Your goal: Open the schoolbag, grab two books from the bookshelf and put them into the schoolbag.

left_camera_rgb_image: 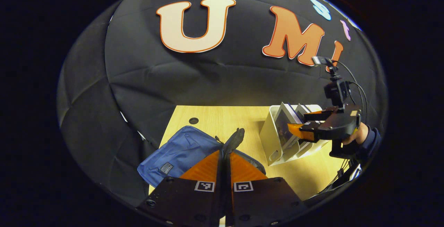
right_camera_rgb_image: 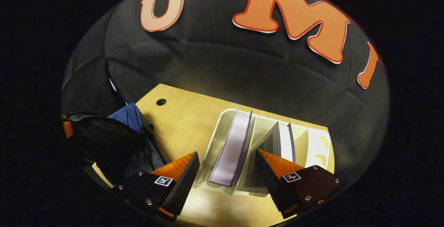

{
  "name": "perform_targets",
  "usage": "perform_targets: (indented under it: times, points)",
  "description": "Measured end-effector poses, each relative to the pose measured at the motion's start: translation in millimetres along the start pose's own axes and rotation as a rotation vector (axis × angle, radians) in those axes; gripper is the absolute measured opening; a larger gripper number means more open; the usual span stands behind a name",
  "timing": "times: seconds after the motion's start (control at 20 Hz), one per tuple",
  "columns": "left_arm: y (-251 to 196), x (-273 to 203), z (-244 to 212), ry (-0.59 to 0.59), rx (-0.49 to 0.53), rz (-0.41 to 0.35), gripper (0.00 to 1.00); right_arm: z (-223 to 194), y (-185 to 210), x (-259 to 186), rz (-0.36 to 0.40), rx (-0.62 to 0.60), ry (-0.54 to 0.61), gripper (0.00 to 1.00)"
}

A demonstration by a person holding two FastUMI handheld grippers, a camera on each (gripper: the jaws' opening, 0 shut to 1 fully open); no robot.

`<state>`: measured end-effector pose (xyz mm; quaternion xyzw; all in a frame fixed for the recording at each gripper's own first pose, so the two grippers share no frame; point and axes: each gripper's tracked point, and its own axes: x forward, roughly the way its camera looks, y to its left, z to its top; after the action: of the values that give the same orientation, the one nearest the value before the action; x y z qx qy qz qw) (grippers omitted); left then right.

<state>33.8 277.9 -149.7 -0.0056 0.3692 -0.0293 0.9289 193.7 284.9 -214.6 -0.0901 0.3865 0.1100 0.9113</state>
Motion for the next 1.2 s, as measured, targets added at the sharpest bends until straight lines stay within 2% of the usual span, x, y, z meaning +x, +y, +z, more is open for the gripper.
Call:
perform_targets:
  times: [0.15,0.2,0.25,0.45,0.55,0.6,0.7,0.75,0.8,0.85,0.9,1.2]
  points:
    - [-1,2,3,-0.002,0.013,-0.043,0.06,-11,-2,18,0.008,0.032,0.150,0.97]
    - [-2,3,1,-0.001,0.009,-0.062,0.02,-15,-2,23,0.011,0.035,0.197,0.97]
    - [-3,3,1,-0.002,0.007,-0.076,0.06,-16,-2,29,0.016,0.044,0.232,0.98]
    - [1,5,0,-0.005,-0.009,-0.122,0.06,-26,-8,49,0.015,0.101,0.355,0.95]
    - [2,6,-1,-0.010,-0.011,-0.138,0.06,-34,-7,56,0.002,0.120,0.409,0.87]
    - [3,6,-2,-0.011,-0.009,-0.143,0.06,-38,-10,61,-0.015,0.105,0.425,0.69]
    - [1,5,-3,-0.006,-0.011,-0.158,0.06,-50,-11,63,-0.033,0.071,0.479,0.63]
    - [1,4,-4,-0.002,-0.014,-0.165,0.06,-56,-6,61,-0.030,0.069,0.503,0.57]
    - [1,4,-6,0.000,-0.019,-0.170,0.06,-68,-1,72,-0.022,0.075,0.515,0.47]
    - [2,3,-5,0.001,-0.021,-0.174,0.06,-66,2,71,-0.014,0.089,0.520,0.46]
    - [3,3,-7,0.003,-0.022,-0.175,0.06,-68,5,70,-0.008,0.104,0.522,0.41]
    - [0,6,-9,0.018,-0.015,-0.193,0.06,-57,-5,39,0.013,0.102,0.466,0.49]
